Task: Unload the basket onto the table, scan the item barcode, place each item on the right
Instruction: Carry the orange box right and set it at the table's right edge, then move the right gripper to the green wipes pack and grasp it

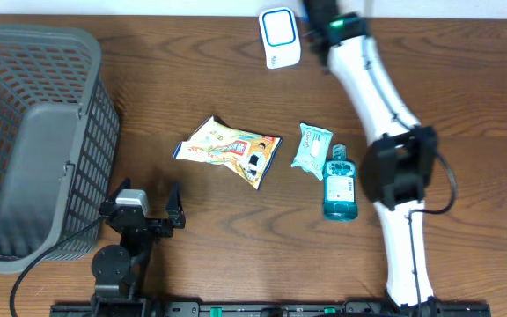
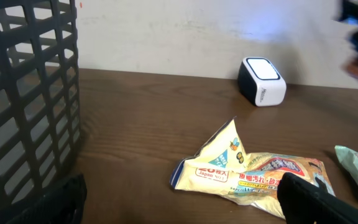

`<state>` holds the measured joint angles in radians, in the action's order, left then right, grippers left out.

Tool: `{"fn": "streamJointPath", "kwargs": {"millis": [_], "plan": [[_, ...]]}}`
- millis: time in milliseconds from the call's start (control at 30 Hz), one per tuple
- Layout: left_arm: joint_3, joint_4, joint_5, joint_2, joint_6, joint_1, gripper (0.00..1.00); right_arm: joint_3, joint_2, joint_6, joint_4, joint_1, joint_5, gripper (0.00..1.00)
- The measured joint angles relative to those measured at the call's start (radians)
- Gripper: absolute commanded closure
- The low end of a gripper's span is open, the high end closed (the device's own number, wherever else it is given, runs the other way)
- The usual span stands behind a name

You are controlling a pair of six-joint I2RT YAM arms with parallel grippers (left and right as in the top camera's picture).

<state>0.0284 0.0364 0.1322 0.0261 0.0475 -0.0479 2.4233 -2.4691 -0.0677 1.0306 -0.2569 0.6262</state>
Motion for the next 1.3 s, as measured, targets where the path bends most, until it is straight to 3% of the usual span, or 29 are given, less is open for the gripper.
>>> {"fn": "streamJointPath", "kwargs": {"millis": [233,433,567,633,667,700,733,767,900,1067,1300], "plan": [[0.000,0.000,0.000,0.000,0.000,0.000,0.02,0.000,0.000,0.163,0.073,0.337,-0.043,0.99],[0.000,0.000,0.000,0.000,0.000,0.000,0.02,-0.045,0.002,0.196,0.005,0.623,-0.315,0.99],[0.000,0.000,0.000,0.000,0.000,0.000,0.02,-0.132,0.003,0.199,-0.006,0.770,-0.430,0.91],[0.000,0.000,0.000,0.000,0.000,0.000,0.02,-0.150,0.003,0.200,-0.006,0.810,-0.455,0.80],[0.000,0.000,0.000,0.000,0.000,0.000,0.02,-0.153,0.003,0.204,-0.005,0.829,-0.466,0.57],[0.000,0.000,0.000,0.000,0.000,0.000,0.02,-0.153,0.003,0.208,-0.004,0.845,-0.480,0.27],[0.000,0.000,0.000,0.000,0.000,0.000,0.02,-0.153,0.005,0.212,-0.003,0.863,-0.501,0.11],[0.000,0.000,0.000,0.000,0.000,0.000,0.02,-0.153,0.010,0.213,0.003,0.875,-0.530,0.05],[0.000,0.000,0.000,0.000,0.000,0.000,0.02,-0.153,0.060,0.213,0.005,0.888,-0.638,0.01],[0.000,0.000,0.000,0.000,0.000,0.000,0.02,-0.153,0.246,0.216,0.022,0.872,-0.860,0.01],[0.000,0.000,0.000,0.000,0.000,0.000,0.02,-0.127,0.496,0.226,0.169,0.683,-1.085,0.01]]}}
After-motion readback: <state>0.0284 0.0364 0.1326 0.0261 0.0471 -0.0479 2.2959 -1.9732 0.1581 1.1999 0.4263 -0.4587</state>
